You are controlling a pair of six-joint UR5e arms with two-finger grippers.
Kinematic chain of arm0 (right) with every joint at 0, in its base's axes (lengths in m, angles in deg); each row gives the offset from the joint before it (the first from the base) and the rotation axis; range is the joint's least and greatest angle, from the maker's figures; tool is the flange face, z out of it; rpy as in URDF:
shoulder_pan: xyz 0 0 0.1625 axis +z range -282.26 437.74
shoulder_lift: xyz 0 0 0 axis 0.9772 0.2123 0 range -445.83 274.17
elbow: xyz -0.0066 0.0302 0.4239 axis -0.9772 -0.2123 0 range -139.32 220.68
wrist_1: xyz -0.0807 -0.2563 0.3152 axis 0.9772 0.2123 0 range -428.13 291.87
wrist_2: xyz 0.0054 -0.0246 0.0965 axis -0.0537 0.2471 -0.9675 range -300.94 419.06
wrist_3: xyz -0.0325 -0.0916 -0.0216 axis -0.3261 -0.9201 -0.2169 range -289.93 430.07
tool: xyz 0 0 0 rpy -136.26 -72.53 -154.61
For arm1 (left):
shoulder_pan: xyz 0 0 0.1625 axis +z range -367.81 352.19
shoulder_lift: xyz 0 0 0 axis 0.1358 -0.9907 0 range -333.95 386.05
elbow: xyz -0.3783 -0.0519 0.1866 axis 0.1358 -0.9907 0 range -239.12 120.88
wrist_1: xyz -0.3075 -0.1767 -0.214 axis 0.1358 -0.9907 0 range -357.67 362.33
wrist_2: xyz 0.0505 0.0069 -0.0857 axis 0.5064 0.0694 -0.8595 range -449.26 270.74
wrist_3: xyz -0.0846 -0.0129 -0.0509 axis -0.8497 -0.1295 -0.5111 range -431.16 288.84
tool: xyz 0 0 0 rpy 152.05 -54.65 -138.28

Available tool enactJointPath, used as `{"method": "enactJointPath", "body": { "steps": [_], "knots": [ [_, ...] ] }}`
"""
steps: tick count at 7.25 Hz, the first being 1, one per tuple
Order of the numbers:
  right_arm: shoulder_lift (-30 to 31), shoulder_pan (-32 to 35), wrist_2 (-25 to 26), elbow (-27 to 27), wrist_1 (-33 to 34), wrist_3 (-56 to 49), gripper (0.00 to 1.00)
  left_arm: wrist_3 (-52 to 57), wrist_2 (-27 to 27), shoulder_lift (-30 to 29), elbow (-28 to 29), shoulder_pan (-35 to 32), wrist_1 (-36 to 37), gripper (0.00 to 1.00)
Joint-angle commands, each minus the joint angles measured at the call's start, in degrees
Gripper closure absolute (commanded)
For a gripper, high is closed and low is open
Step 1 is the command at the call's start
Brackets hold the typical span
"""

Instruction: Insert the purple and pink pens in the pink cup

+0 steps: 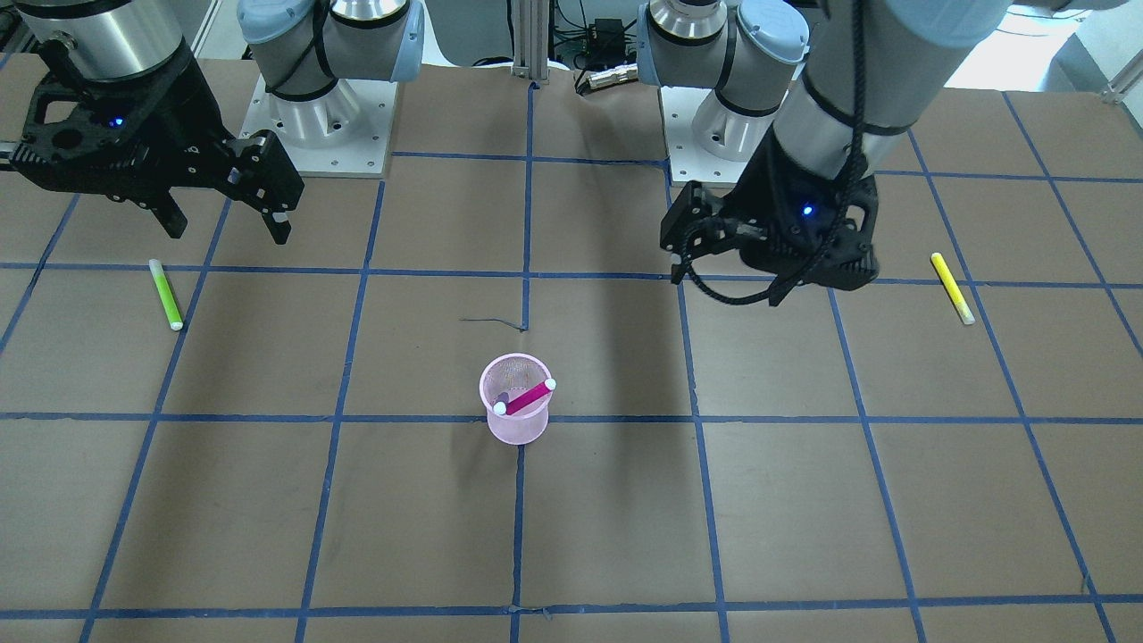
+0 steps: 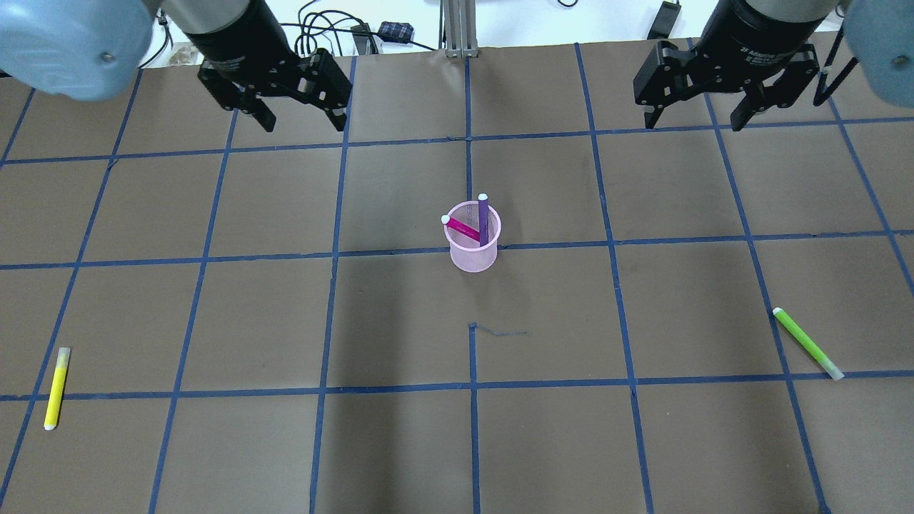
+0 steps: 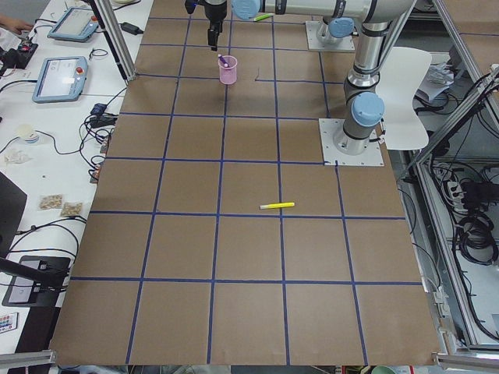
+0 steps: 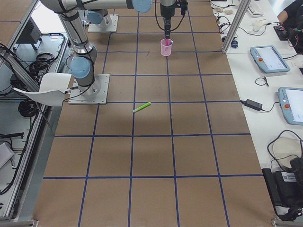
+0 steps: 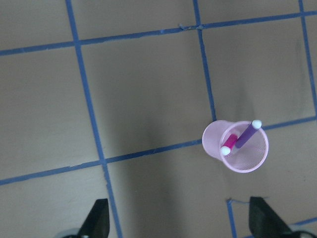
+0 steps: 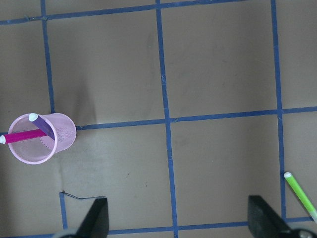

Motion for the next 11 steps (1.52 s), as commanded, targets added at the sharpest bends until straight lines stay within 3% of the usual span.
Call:
{"method": "enactJointPath", "body": {
  "steps": [1, 3, 11],
  "knots": [
    [0.0, 0.0, 0.0, 0.1, 0.0, 0.0, 0.00, 0.7, 5.4, 4.9, -4.1, 0.6, -3.0, 0.00],
    [0.1, 0.1, -0.2, 0.1, 0.0, 0.2, 0.00, 1.1, 6.2, 5.3, -6.9, 0.8, 5.0, 0.00],
    [0.0, 0.1, -0.1, 0.1, 0.0, 0.0, 0.00, 0.3, 6.9, 5.3, -6.4, 1.4, 4.8, 0.00]
  ]
}}
